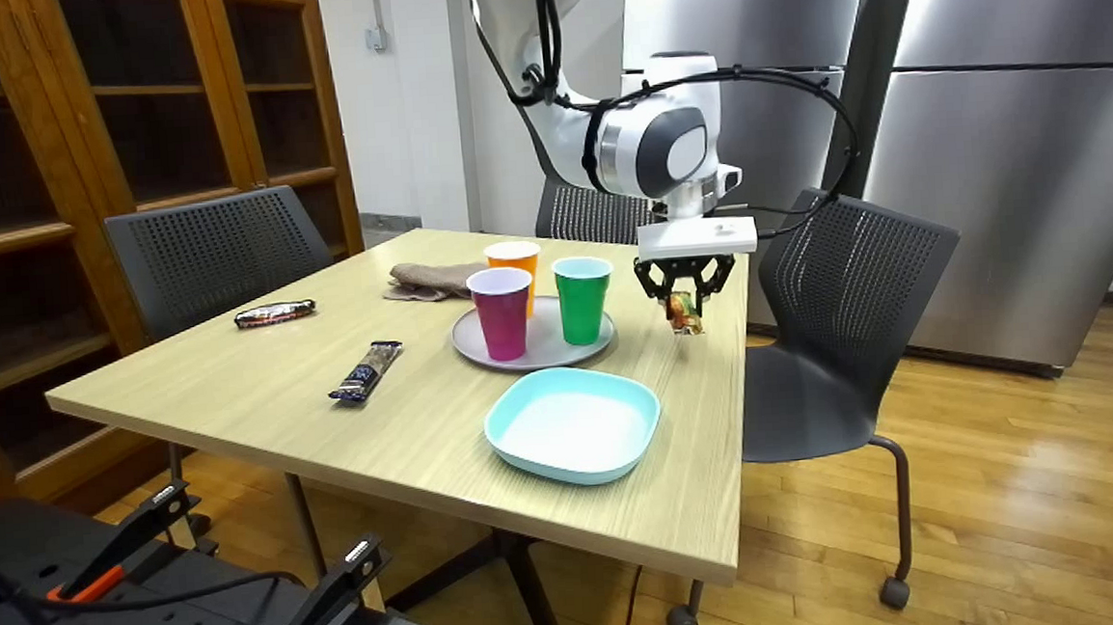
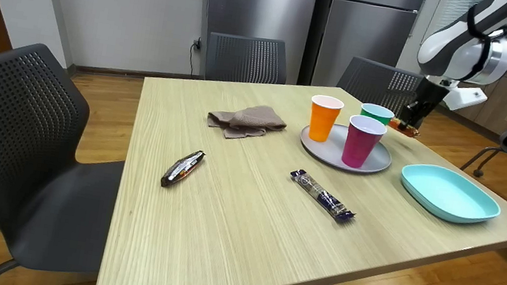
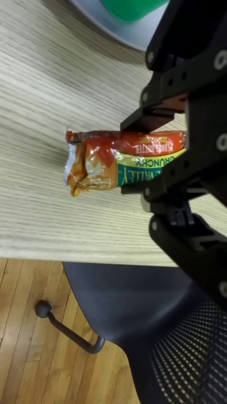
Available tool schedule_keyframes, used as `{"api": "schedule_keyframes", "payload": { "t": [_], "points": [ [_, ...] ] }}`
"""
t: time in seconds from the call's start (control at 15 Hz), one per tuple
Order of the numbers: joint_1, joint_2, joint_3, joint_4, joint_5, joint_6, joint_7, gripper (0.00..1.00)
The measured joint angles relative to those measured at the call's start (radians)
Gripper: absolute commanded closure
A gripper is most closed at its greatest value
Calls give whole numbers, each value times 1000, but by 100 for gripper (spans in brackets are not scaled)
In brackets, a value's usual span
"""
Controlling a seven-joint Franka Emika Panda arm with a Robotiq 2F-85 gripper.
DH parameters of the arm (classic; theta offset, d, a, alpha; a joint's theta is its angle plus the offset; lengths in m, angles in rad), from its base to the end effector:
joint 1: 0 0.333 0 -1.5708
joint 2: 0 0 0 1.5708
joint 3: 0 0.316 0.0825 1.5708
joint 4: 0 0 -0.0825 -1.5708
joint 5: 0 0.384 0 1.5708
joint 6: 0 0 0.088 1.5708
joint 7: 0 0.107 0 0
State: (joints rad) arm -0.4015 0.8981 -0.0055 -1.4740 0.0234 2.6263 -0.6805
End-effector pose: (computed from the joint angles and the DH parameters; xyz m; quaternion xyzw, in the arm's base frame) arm 0.6770 -0.2915 0.1655 0.9837 0.1272 0.1111 0.0613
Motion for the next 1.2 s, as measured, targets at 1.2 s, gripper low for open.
{"api": "schedule_keyframes", "payload": {
  "t": [1.2],
  "points": [
    [-147,-396,110,-500,235,174,34,83]
  ]
}}
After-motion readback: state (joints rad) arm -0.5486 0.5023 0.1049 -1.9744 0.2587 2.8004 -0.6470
